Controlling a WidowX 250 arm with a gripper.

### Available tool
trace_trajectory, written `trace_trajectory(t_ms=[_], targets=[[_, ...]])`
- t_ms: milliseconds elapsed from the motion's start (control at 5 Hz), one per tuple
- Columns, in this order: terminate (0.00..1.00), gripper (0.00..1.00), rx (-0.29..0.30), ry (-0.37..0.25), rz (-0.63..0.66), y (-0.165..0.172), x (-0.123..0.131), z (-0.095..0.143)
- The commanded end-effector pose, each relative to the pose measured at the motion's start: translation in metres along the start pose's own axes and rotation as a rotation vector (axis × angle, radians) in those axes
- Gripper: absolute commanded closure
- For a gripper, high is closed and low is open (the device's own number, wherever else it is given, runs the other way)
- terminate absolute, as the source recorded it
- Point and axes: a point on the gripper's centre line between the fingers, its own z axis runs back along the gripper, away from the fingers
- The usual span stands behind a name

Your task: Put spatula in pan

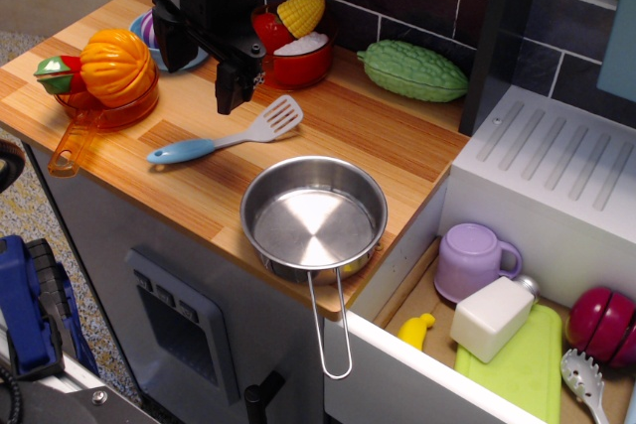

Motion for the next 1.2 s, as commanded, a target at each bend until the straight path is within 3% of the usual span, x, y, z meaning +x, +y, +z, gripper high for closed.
trace_trajectory(t_ms=[0, 200, 400, 1000], targets=[[0.0, 0.0, 0.0, 0.0, 0.0, 0.0, 0.0, 0.0], [0.0, 0.0, 0.019, -0.002, -0.113, -0.001, -0.005, -0.008], [0.0, 0.0, -0.003, 0.002, -0.177, 0.001, -0.008, -0.015], [0.0, 0.0, -0.04, -0.032, -0.256, 0.007, -0.023, -0.035]])
